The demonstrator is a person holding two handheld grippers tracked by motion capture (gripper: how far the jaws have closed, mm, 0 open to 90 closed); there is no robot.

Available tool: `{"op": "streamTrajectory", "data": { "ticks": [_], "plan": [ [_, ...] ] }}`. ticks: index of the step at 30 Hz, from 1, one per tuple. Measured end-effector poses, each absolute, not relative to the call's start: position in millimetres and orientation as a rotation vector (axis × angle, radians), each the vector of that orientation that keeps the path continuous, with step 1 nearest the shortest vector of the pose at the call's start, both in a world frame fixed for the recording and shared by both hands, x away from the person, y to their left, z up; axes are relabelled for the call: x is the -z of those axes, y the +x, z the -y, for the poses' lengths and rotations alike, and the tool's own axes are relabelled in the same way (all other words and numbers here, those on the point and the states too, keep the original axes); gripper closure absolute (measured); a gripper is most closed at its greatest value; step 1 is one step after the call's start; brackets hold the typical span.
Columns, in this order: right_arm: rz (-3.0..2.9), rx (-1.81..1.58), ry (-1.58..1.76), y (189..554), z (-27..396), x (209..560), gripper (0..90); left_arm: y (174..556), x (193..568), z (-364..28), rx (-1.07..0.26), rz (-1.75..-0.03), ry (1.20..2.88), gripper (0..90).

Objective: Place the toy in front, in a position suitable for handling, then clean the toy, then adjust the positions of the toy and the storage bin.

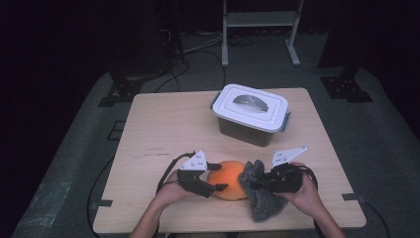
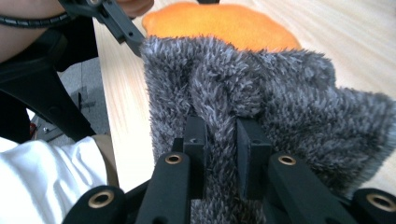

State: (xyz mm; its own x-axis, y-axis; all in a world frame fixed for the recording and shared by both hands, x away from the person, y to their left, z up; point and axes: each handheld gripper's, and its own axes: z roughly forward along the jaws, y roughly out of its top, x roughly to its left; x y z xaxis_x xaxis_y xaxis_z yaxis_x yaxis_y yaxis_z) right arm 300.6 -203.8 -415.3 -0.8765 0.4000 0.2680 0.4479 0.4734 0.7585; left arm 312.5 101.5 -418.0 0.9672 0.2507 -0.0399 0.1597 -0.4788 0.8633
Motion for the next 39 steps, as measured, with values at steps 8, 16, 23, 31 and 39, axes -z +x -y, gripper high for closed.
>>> {"op": "streamTrajectory", "data": {
  "ticks": [8, 16, 23, 31, 39],
  "plan": [
    [2.65, 1.398, -0.76, 301.3, 202.7, 414.9, 75.7, 312.9, 420.0, -102.7, -0.107, -0.294, 2.076, 31.0],
    [2.64, 1.474, -0.719, 301.6, 192.1, 402.3, 75.9, 313.9, 423.3, -106.7, -0.107, -0.307, 2.068, 32.9],
    [2.657, 1.463, -0.727, 304.9, 191.0, 408.2, 76.4, 319.4, 428.3, -115.1, -0.097, -0.318, 2.057, 39.9],
    [2.617, 1.397, -0.849, 310.7, 214.5, 430.6, 76.5, 323.4, 430.1, -121.5, -0.075, -0.327, 2.048, 39.9],
    [2.592, 1.428, -0.872, 310.3, 220.6, 425.0, 76.5, 323.4, 430.1, -124.0, -0.066, -0.325, 2.047, 39.5]
  ]
}}
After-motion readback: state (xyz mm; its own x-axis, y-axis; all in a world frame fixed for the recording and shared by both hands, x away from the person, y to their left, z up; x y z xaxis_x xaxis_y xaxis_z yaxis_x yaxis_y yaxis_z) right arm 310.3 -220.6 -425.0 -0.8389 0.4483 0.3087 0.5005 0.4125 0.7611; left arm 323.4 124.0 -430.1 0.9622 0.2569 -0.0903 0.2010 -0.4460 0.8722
